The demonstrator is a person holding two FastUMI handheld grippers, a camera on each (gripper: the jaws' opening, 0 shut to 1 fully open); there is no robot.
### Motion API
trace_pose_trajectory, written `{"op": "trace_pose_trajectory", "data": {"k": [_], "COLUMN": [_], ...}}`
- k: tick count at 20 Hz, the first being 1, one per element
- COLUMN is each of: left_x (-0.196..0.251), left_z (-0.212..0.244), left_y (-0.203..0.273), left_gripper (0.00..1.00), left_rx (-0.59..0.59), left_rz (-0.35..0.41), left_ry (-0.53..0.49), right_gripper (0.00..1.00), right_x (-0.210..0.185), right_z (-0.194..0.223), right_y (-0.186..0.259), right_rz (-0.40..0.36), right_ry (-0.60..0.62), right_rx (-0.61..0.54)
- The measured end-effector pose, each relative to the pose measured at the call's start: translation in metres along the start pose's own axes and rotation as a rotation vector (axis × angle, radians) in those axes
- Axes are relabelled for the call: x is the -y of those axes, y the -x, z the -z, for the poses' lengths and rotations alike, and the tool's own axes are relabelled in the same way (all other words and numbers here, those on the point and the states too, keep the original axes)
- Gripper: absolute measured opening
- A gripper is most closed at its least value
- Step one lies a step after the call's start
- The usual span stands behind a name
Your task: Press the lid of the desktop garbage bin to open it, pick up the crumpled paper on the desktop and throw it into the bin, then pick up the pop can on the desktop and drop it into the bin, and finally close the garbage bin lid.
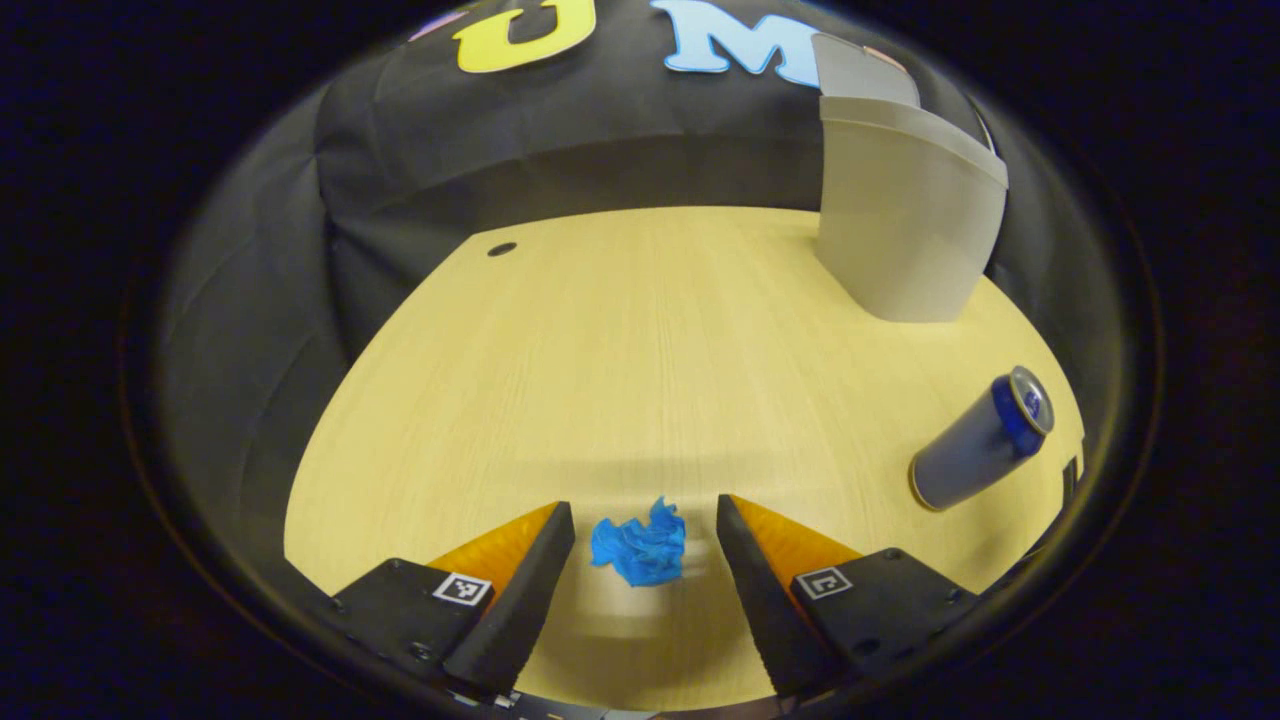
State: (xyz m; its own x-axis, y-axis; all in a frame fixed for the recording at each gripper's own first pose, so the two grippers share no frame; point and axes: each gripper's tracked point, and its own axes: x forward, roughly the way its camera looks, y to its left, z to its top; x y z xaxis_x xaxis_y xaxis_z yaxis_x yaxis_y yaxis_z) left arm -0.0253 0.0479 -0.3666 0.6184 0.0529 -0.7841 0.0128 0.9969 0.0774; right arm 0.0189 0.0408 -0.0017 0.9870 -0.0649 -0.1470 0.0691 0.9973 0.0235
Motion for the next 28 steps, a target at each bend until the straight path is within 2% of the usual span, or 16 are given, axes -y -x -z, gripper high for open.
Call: {"op": "trace_pose_trajectory", "data": {"k": [2, 4, 5, 6, 9, 10, 13, 14, 17, 19, 23, 24, 25, 26, 28], "left_x": [0.006, 0.01, 0.01, 0.009, 0.007, 0.008, 0.008, 0.005, 0.0, -0.004, -0.015, -0.017, -0.019, -0.023, -0.024], "left_z": [0.008, 0.017, 0.02, 0.021, 0.019, 0.014, -0.006, -0.015, -0.049, -0.077, -0.148, -0.168, -0.19, -0.233, -0.29], "left_y": [-0.005, -0.009, -0.011, -0.013, -0.017, -0.018, -0.019, -0.02, -0.021, -0.023, -0.027, -0.028, -0.029, -0.029, -0.029], "left_gripper": [0.92, 0.95, 1.0, 0.95, 0.93, 0.9, 0.7, 0.58, 0.58, 0.41, 0.26, 0.22, 0.22, 0.19, 0.13], "left_rx": [-0.026, -0.062, -0.071, -0.077, -0.096, -0.093, -0.092, -0.094, -0.087, -0.082, -0.061, -0.057, -0.054, -0.033, 0.006], "left_rz": [0.008, 0.02, 0.022, 0.022, 0.025, 0.029, 0.04, 0.033, 0.034, 0.029, 0.015, 0.017, 0.022, 0.027, 0.061], "left_ry": [-0.008, -0.013, -0.015, -0.019, -0.022, -0.024, -0.033, -0.038, -0.041, -0.048, -0.057, -0.051, -0.044, -0.031, 0.0], "right_gripper": [0.98, 0.98, 0.98, 0.98, 0.98, 0.98, 0.98, 0.98, 0.98, 0.98, 0.98, 0.98, 0.98, 0.98, 0.96], "right_x": [-0.002, -0.003, -0.005, -0.006, -0.002, 0.0, 0.003, 0.004, 0.005, 0.005, 0.007, 0.008, 0.009, 0.01, 0.012], "right_z": [0.001, 0.001, 0.002, 0.003, 0.005, 0.005, 0.007, 0.007, 0.009, 0.01, 0.01, 0.009, 0.009, 0.008, 0.008], "right_y": [-0.001, 0.0, -0.001, -0.001, -0.001, -0.002, -0.002, -0.003, -0.003, -0.004, -0.004, -0.004, -0.004, -0.004, -0.003], "right_rz": [-0.013, -0.014, -0.018, -0.021, -0.02, -0.016, -0.01, -0.01, -0.011, -0.01, -0.009, -0.008, -0.007, -0.005, -0.002], "right_ry": [-0.003, 0.005, 0.012, 0.018, 0.023, 0.024, 0.02, 0.018, 0.016, 0.017, 0.015, 0.014, 0.014, 0.014, 0.014], "right_rx": [-0.007, -0.008, -0.008, -0.011, -0.016, -0.016, -0.02, -0.022, -0.026, -0.026, -0.022, -0.02, -0.02, -0.018, -0.015]}}
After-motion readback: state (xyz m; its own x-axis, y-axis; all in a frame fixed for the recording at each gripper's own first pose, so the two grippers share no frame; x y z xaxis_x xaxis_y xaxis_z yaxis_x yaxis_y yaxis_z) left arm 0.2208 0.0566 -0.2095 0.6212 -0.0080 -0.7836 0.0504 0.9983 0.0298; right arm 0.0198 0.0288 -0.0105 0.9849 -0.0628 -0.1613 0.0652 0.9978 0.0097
